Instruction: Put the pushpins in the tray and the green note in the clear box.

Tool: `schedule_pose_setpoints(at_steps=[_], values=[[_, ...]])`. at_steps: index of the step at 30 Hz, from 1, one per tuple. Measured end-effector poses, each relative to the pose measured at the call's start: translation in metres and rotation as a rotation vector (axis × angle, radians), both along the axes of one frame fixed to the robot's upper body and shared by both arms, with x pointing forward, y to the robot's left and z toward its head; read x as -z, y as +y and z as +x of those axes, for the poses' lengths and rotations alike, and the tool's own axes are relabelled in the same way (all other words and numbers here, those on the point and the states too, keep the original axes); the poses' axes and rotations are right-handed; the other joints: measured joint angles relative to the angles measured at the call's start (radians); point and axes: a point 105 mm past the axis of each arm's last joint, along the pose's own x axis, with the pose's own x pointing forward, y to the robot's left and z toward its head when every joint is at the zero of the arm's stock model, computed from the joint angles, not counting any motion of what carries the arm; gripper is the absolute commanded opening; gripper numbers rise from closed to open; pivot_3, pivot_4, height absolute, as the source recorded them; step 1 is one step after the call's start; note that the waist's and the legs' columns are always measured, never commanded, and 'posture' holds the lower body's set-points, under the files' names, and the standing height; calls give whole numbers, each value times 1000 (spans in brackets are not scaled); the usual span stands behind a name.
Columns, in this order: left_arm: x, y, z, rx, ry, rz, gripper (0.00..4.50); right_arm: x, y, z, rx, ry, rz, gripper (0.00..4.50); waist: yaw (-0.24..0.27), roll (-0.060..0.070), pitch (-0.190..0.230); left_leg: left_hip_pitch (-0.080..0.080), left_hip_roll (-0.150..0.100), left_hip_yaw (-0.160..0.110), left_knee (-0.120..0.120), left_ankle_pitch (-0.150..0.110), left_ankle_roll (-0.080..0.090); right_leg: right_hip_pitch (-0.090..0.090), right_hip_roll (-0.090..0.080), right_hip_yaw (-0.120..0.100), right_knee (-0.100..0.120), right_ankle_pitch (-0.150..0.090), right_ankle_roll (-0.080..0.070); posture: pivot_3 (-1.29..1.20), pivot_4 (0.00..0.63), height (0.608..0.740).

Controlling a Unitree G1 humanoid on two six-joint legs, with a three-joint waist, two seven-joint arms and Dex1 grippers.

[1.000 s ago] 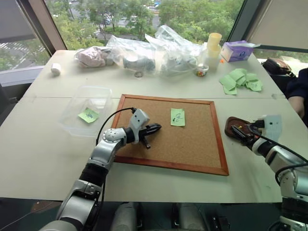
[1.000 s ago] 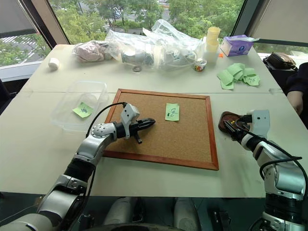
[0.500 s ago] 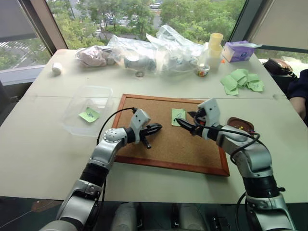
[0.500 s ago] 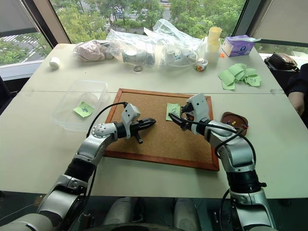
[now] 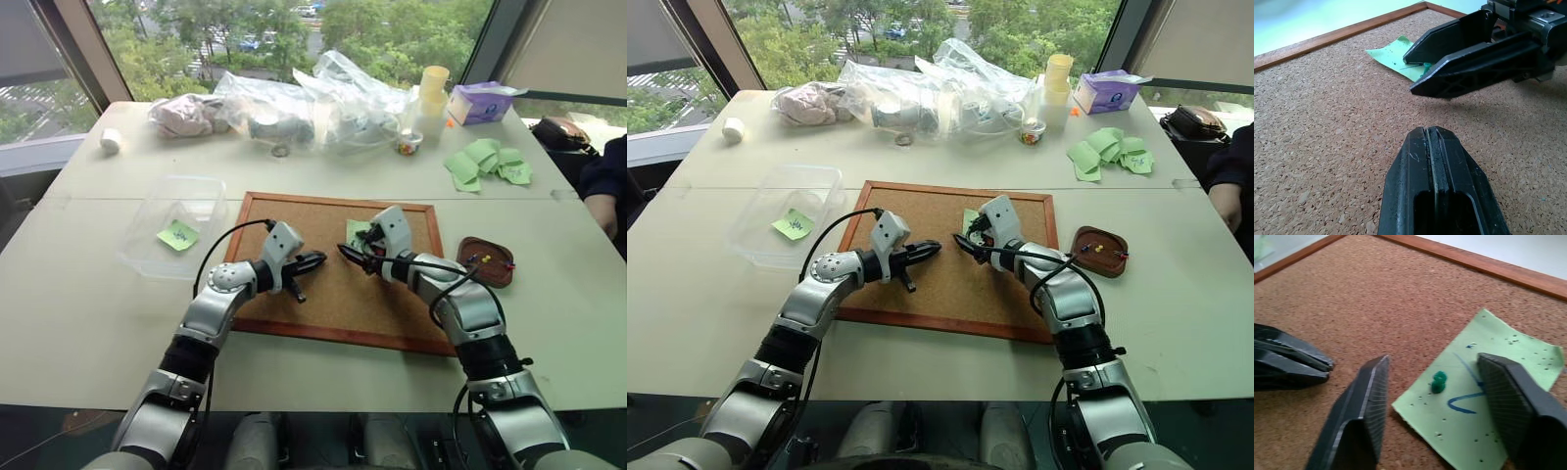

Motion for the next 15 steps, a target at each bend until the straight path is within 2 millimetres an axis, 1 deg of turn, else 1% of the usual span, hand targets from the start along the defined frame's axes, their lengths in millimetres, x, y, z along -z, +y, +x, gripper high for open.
schedule_pose_setpoints(at_steps=[1, 2, 3, 11, 13, 15], values=[[0, 0, 0, -1, 0, 0, 0, 0, 0, 0, -1, -1, -2, 601, 0, 0, 0, 0, 0, 0, 0, 0, 0, 0, 0, 0, 0, 0, 0, 0, 150, 740], [0, 0, 0, -2, 0, 0, 0, 1, 0, 0, -4, 0, -2, 284, -1, 0, 0, 0, 0, 0, 0, 0, 0, 0, 0, 0, 0, 0, 0, 0, 150, 740], [0, 0, 0, -2, 0, 1, 0, 1, 0, -1, -11, -1, 1, 61, -1, 0, 0, 0, 0, 0, 0, 0, 0, 0, 0, 0, 0, 0, 0, 0, 150, 740], [0, -1, -2, 6, -3, -1, 0, -2, -2, -8, -14, -10, -23, 61, 2, 0, 0, -1, 0, 0, 0, 0, 0, -1, 0, 0, 0, 0, 0, 0, 150, 740], [0, -1, -3, 9, -2, -1, 0, -10, -4, -11, -17, -24, -40, 61, 3, 0, 0, -2, 0, 0, 0, 0, 0, -2, 0, 0, 0, 0, 0, 0, 150, 740], [1, 0, -3, 7, 0, 3, 0, -31, -6, -14, -23, -84, -42, 61, 3, 0, 0, -2, 0, 0, 0, 0, 0, -2, 0, 0, 0, 0, 0, 0, 150, 740]])
